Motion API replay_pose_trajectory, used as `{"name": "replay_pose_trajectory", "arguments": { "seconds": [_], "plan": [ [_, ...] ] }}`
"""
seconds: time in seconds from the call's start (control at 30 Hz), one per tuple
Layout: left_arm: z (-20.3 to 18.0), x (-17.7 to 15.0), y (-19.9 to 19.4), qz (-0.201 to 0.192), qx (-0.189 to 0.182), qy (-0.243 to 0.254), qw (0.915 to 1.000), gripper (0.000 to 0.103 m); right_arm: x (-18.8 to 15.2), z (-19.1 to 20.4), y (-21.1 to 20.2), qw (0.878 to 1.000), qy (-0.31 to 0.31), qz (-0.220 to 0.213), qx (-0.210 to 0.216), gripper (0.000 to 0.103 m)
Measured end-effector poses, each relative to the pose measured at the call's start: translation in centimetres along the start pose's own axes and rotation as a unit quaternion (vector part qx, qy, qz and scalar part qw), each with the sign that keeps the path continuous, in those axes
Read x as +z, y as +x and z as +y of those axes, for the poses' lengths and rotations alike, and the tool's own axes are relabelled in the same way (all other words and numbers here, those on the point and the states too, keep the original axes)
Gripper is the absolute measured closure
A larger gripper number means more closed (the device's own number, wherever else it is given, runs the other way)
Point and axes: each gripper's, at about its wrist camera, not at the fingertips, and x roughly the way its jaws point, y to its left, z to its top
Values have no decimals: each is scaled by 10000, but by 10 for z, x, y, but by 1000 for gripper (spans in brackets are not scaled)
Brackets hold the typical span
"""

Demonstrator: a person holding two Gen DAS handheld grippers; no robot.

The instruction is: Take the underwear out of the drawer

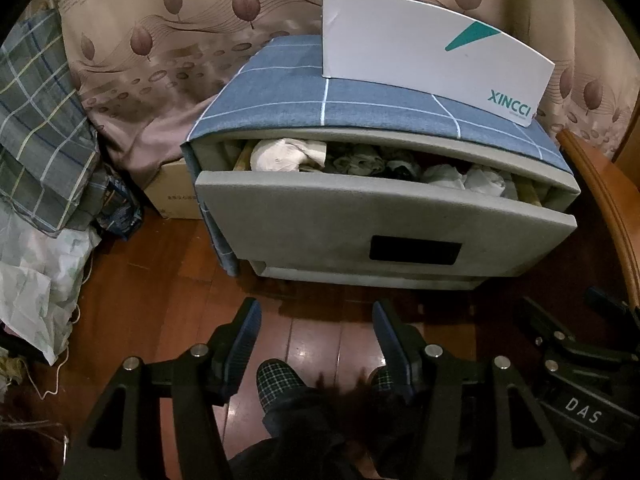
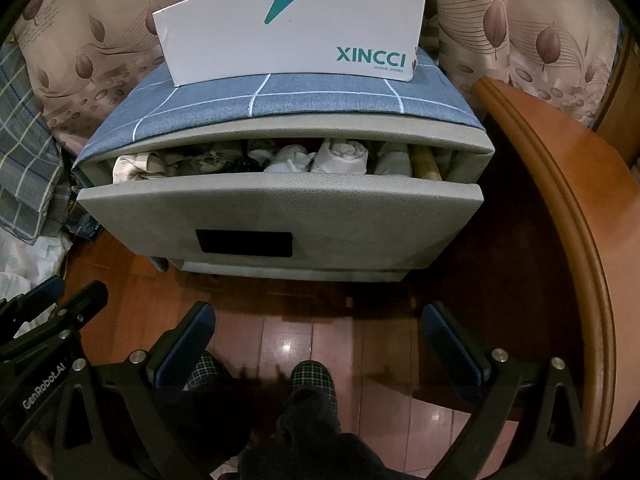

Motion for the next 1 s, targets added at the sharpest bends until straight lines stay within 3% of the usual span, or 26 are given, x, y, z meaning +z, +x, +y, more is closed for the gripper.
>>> {"name": "replay_pose_trajectory", "arguments": {
  "seconds": [1.0],
  "plan": [
    [0, -1, 0, -7, -15, -1, 10000, 44, -1, 0, 1, 10000, -11, 3, -14, 1]
  ]
}}
